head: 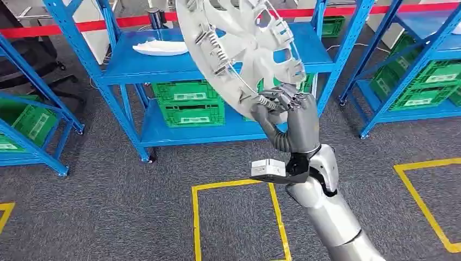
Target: Take the parts from the cabinet and place them on the table.
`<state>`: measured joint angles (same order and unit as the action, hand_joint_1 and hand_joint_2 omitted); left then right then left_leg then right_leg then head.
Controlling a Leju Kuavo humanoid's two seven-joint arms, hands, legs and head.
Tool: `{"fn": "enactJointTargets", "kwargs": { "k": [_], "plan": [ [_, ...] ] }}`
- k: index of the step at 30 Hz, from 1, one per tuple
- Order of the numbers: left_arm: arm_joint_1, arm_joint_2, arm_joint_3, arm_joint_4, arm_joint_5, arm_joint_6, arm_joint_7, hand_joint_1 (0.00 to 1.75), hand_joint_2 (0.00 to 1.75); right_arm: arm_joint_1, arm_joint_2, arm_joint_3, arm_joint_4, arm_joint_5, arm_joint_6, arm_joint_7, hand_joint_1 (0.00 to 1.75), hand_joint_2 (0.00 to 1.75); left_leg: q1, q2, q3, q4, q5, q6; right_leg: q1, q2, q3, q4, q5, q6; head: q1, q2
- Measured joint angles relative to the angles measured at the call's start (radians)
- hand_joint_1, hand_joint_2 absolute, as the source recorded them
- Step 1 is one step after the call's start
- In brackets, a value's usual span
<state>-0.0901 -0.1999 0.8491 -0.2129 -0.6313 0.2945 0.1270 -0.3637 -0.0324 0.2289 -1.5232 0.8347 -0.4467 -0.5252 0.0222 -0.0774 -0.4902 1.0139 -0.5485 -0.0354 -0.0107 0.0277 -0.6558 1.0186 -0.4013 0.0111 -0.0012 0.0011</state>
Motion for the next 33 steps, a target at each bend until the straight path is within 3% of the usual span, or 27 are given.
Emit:
{"fn": "enactJointTargets", "kwargs": {
  "k": [3, 4, 5, 7, 8, 9, 10, 12, 13, 14, 17, 18, 19, 20, 21, 23, 24, 25, 27, 28, 29, 30, 33],
  "plan": [
    [0.001, -0.001, 0.001, 0.000, 0.000, -0.002, 0.000, 0.00, 1.75, 0.000, 0.000, 0.002, 0.000, 0.002, 0.001, -0.001, 1.75, 1.75, -0.001, 0.036, -0.013, -0.002, 0.011, 0.029, -0.003, 0.030, -0.007, -0.008, 0.023, 0.021, 0.003, 0.000],
    [0.000, 0.000, 0.002, 0.000, 0.000, -0.003, 0.000, 0.00, 1.75, 0.000, 0.000, 0.002, -0.002, 0.001, 0.001, -0.002, 1.75, 1.75, 0.000, 0.051, -0.011, -0.002, 0.017, 0.040, -0.005, 0.014, -0.017, 0.008, 0.007, 0.021, 0.004, 0.000],
    [-0.001, 0.000, 0.002, 0.000, 0.000, -0.003, 0.000, 0.00, 1.75, -0.002, 0.000, 0.002, -0.004, 0.002, 0.002, -0.001, 1.75, 1.75, 0.000, 0.061, -0.019, -0.002, 0.022, 0.048, -0.004, -0.005, -0.042, 0.059, -0.035, 0.024, 0.010, 0.000],
    [0.000, 0.000, 0.002, 0.000, 0.000, -0.009, 0.000, 0.00, 1.75, -0.001, 0.000, 0.002, -0.008, 0.002, 0.002, 0.000, 1.75, 1.75, -0.005, 0.086, -0.034, 0.000, 0.032, 0.053, -0.004, -0.017, -0.114, 0.238, -0.128, 0.031, 0.010, 0.000],
    [0.001, 0.000, 0.002, 0.000, -0.001, -0.011, 0.000, 0.00, 1.75, -0.001, 0.000, 0.002, -0.008, 0.002, 0.004, 0.000, 1.75, 1.75, -0.006, 0.098, -0.040, 0.002, 0.035, 0.053, -0.004, -0.018, -0.137, 0.305, -0.154, 0.032, 0.010, 0.000],
    [0.001, 0.000, 0.002, 0.000, -0.002, -0.012, 0.000, 0.00, 1.75, -0.001, 0.000, 0.002, -0.008, 0.002, 0.005, 0.001, 1.75, 1.75, -0.007, 0.109, -0.044, 0.003, 0.036, 0.053, -0.004, -0.019, -0.139, 0.326, -0.155, 0.032, 0.010, 0.000],
    [0.001, 0.000, 0.002, 0.000, -0.004, -0.013, 0.000, 0.00, 1.75, -0.001, -0.001, 0.002, -0.008, 0.003, 0.006, 0.002, 1.75, 1.75, -0.007, 0.120, -0.047, 0.005, 0.037, 0.051, -0.004, -0.021, -0.113, 0.296, -0.138, 0.030, 0.010, 0.000],
    [-0.001, -0.001, 0.002, 0.000, -0.005, -0.015, 0.000, 0.00, 1.75, -0.001, -0.001, 0.002, -0.011, 0.005, 0.009, 0.002, 1.75, 1.75, -0.008, 0.143, -0.047, 0.008, 0.037, 0.050, -0.002, -0.038, 0.003, 0.121, -0.071, 0.021, 0.010, 0.000],
    [-0.002, -0.002, 0.002, 0.000, -0.005, -0.019, 0.000, 0.00, 1.75, -0.001, -0.001, 0.002, -0.017, 0.008, 0.009, 0.003, 1.75, 1.75, -0.009, 0.152, -0.045, 0.011, 0.035, 0.047, 0.004, -0.082, 0.060, 0.029, -0.053, 0.013, 0.010, 0.000],
    [-0.002, -0.003, 0.002, 0.000, -0.006, -0.021, 0.000, 0.00, 1.75, -0.003, -0.001, 0.003, -0.019, 0.009, 0.009, 0.002, 1.75, 1.75, -0.016, 0.160, -0.048, 0.013, 0.034, 0.040, 0.018, -0.111, 0.066, 0.010, -0.071, 0.003, 0.010, 0.000],
    [-0.004, -0.005, 0.002, 0.000, -0.015, -0.022, -0.001, 0.00, 1.75, -0.002, -0.002, 0.001, -0.026, 0.010, 0.008, 0.003, 1.75, 1.75, -0.016, 0.185, -0.043, 0.006, 0.036, 0.024, 0.019, -0.073, 0.054, 0.007, -0.062, -0.009, 0.009, 0.000],
    [-0.004, -0.005, 0.002, 0.000, -0.019, -0.022, 0.001, 0.00, 1.75, -0.002, -0.002, 0.000, -0.029, 0.011, 0.008, 0.005, 1.75, 1.75, -0.020, 0.197, -0.039, 0.004, 0.035, 0.018, 0.013, -0.061, 0.054, -0.001, -0.056, -0.017, 0.009, 0.000],
    [-0.004, -0.004, 0.002, 0.000, -0.019, -0.022, 0.003, 0.00, 1.75, -0.001, -0.002, -0.001, -0.033, 0.012, 0.008, 0.007, 1.75, 1.75, -0.012, 0.162, -0.046, 0.016, 0.024, 0.010, 0.005, -0.054, 0.057, -0.007, -0.050, -0.022, 0.009, 0.000],
    [-0.004, -0.004, 0.002, 0.000, -0.021, -0.022, 0.003, 0.00, 1.75, -0.002, -0.002, -0.003, -0.034, 0.012, 0.008, 0.010, 1.75, 1.75, -0.012, 0.115, -0.062, 0.051, -0.003, 0.005, 0.002, -0.045, 0.055, -0.007, -0.047, -0.029, 0.007, 0.000],
    [-0.003, -0.004, 0.002, 0.000, -0.024, -0.022, 0.000, 0.00, 1.75, -0.001, -0.002, -0.004, -0.035, 0.012, 0.007, 0.014, 1.75, 1.75, -0.011, 0.092, -0.092, 0.117, -0.041, 0.001, 0.001, -0.036, 0.053, -0.007, -0.046, -0.032, 0.005, 0.000],
    [0.000, -0.002, 0.002, 0.000, -0.031, -0.026, -0.001, 0.00, 1.75, 0.005, -0.002, -0.005, -0.037, 0.020, 0.005, 0.016, 1.75, 1.75, -0.010, 0.081, -0.171, 0.281, -0.109, -0.005, 0.002, -0.011, 0.049, -0.007, -0.044, -0.034, 0.005, 0.000],
    [0.002, 0.000, 0.002, 0.000, -0.033, -0.027, -0.001, 0.00, 1.75, 0.011, -0.002, -0.006, -0.039, 0.021, 0.005, 0.017, 1.75, 1.75, -0.010, 0.081, -0.189, 0.317, -0.110, -0.005, 0.002, 0.001, 0.048, -0.006, -0.044, -0.034, 0.005, 0.000],
    [0.002, 0.001, 0.002, 0.000, -0.036, -0.027, 0.002, 0.00, 1.75, 0.015, -0.002, -0.007, -0.041, 0.022, 0.004, 0.018, 1.75, 1.75, -0.010, 0.081, -0.185, 0.309, -0.094, -0.005, 0.002, 0.012, 0.048, -0.006, -0.043, -0.033, 0.005, 0.000],
    [0.002, 0.004, 0.002, 0.000, -0.037, -0.031, 0.002, 0.00, 1.75, 0.022, -0.002, -0.011, -0.048, 0.027, 0.004, 0.019, 1.75, 1.75, -0.006, 0.072, -0.115, 0.154, 0.006, -0.003, 0.000, 0.044, 0.048, -0.001, -0.041, -0.029, 0.005, 0.000],
    [0.002, 0.005, 0.002, 0.000, -0.037, -0.033, 0.002, 0.00, 1.75, 0.023, -0.002, -0.011, -0.051, 0.029, 0.004, 0.019, 1.75, 1.75, -0.003, 0.053, -0.079, 0.076, 0.044, -0.003, -0.001, 0.054, 0.047, 0.002, -0.042, -0.025, 0.005, 0.000],
    [0.002, 0.006, 0.002, 0.000, -0.037, -0.039, 0.002, 0.00, 1.75, 0.023, -0.002, -0.011, -0.054, 0.031, 0.004, 0.019, 1.75, 1.75, 0.003, -0.007, -0.059, 0.031, 0.034, -0.001, -0.001, 0.065, 0.042, 0.005, -0.041, -0.018, 0.005, 0.000],
    [0.001, 0.006, 0.002, 0.002, -0.037, -0.046, -0.005, 0.00, 1.75, 0.020, -0.002, -0.012, -0.055, 0.034, 0.004, 0.020, 1.75, 1.75, 0.003, -0.011, -0.057, 0.012, 0.033, 0.003, 0.001, 0.080, 0.031, 0.013, -0.039, -0.010, 0.006, 0.000],
    [0.000, 0.006, 0.002, 0.002, -0.039, -0.055, -0.021, 0.00, 1.75, 0.025, -0.003, -0.014, -0.058, 0.050, 0.000, 0.021, 1.75, 1.75, -0.008, 0.022, -0.057, 0.018, 0.039, 0.022, -0.006, 0.116, 0.022, -0.001, -0.022, 0.015, 0.005, 0.000]
  ]
}}
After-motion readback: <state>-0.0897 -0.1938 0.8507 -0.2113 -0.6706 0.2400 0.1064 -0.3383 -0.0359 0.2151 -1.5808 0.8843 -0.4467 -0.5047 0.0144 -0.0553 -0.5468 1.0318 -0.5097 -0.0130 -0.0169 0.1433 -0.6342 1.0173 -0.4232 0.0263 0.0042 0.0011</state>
